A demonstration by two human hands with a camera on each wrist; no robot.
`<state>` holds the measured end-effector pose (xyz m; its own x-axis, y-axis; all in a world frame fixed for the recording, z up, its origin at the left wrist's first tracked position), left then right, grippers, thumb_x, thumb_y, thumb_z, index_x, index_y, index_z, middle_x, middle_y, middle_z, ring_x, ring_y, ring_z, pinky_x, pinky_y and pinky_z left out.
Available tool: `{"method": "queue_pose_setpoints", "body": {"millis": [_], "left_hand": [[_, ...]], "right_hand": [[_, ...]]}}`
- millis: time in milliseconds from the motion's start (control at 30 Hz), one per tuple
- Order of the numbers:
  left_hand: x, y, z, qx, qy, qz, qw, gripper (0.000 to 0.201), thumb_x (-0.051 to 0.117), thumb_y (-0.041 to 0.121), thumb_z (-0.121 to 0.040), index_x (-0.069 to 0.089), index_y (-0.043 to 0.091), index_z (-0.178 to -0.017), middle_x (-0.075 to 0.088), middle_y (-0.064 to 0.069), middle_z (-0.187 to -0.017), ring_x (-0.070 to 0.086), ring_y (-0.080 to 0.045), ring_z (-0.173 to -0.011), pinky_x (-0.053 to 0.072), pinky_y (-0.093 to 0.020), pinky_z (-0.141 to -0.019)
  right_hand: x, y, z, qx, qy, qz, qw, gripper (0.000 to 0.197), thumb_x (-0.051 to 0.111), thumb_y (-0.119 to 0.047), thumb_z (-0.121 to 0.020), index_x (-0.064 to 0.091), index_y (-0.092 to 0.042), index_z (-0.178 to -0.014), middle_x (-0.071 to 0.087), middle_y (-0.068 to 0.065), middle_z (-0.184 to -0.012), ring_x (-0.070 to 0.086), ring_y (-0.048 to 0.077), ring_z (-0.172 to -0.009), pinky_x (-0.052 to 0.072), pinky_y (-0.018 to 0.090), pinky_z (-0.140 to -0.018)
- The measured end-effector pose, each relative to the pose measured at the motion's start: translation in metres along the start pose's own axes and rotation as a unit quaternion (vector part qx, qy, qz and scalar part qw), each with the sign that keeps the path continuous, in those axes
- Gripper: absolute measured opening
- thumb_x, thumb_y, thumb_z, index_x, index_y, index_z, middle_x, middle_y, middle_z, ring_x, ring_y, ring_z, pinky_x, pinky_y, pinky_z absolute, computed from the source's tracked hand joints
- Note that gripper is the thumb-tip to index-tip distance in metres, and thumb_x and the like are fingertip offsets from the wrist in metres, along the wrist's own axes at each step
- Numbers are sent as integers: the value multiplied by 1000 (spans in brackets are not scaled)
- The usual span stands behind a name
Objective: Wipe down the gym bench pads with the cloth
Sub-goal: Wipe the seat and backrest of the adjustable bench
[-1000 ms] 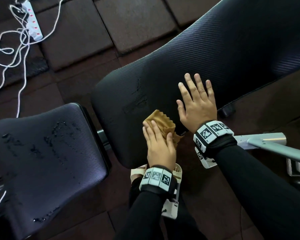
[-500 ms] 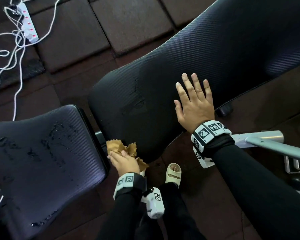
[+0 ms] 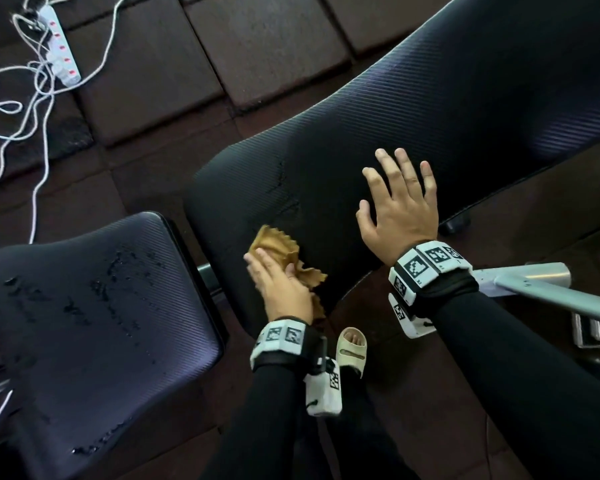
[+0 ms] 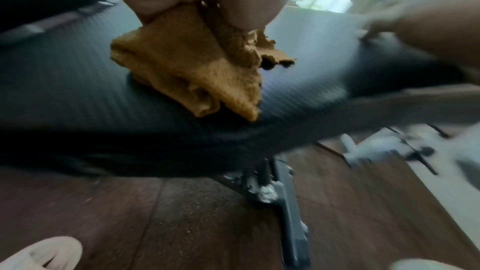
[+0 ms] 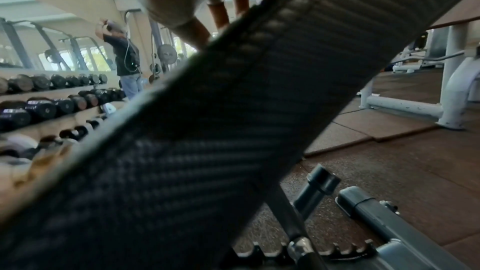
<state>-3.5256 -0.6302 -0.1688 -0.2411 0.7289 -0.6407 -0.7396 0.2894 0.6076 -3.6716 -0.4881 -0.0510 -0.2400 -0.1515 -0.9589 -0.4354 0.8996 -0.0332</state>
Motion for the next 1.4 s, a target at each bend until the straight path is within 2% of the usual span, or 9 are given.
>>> {"method": "queue_pose_setpoints", "body": {"millis": [133,267,467,700,833,1000,1133,1233,1400], "left_hand": [[-20,-46,-20,-123,18,47,991,64,36,28,-102,2,3,-151,-7,-16,-159,2,-30,-147,8,-40,-118],[-17,-50,-17,-113,7,57,992,77,39,45,-98,-3,8,-151,-10,-11,-160,-2,-26,-147,7,-43,-119],[-24,-57,-40,-131,29,40,990,72,37,40,-100,0,8,-151,-5,-12,-160,0,-28,-147,5,-47,-116],[-54,-43,-117,-141,37,-5,989,68,35,41,-101,2,11,-152,-5,-10,-160,-2,-29,-147,6,-45,-115],[-56,19,-148,-59,10,-35,998,66,32,39,-102,0,11,-152,-11,-11,-159,-6,-31,-146,4,-50,-115],[-17,116,-116,192,-39,-89,977,69,36,39,-100,-1,11,-151,-10,-14,-159,-8,-32,-146,-6,-50,-115],[1,102,-61,269,-52,-87,958,67,37,36,-99,-2,14,-150,-12,-7,-158,-10,-24,-147,-7,-40,-117],[-5,56,-57,220,-42,-75,972,66,39,29,-99,-2,15,-150,-13,-4,-157,-9,-24,-147,-2,-39,-117],[-41,-34,-81,11,18,-40,999,64,41,19,-100,4,6,-151,-2,-16,-159,0,-34,-147,5,-42,-116]], "right_hand": [[3,-9,-16,5,-4,12,1000,47,49,-33,-86,52,-16,-129,37,5,-149,26,28,-141,10,48,-115],[17,-13,-17,-3,-34,35,999,51,41,-38,-92,41,-21,-140,26,5,-154,17,27,-144,6,48,-116],[22,-15,-17,-8,-14,68,998,52,40,-37,-91,40,-21,-140,27,6,-154,19,27,-143,10,49,-115],[22,-16,-17,-2,-6,70,998,51,41,-37,-89,41,-22,-138,28,5,-153,18,26,-144,9,49,-115],[21,-16,-17,-2,-6,77,997,51,40,-37,-89,42,-23,-138,29,5,-153,19,26,-143,10,49,-114],[20,-17,-18,0,-3,78,997,51,41,-36,-88,43,-22,-137,30,5,-152,20,25,-143,9,49,-114],[19,-17,-18,-3,-3,76,997,51,41,-36,-89,43,-22,-138,30,5,-153,20,25,-143,11,50,-114],[20,-17,-18,-4,-4,74,997,50,41,-36,-89,43,-22,-138,30,5,-152,20,26,-143,11,50,-114],[20,-16,-18,-5,-1,67,998,50,41,-37,-90,44,-21,-137,31,6,-152,21,26,-143,10,50,-114]]}}
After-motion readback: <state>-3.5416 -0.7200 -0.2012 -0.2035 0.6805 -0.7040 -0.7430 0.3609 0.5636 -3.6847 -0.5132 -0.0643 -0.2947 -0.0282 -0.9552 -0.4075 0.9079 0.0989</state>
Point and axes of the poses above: each hand's wrist, its own z-axis away from the middle knuckle, its own x-axis out of the palm, y = z × x, the point moved 8 cm from there along -z, towards the middle knuckle
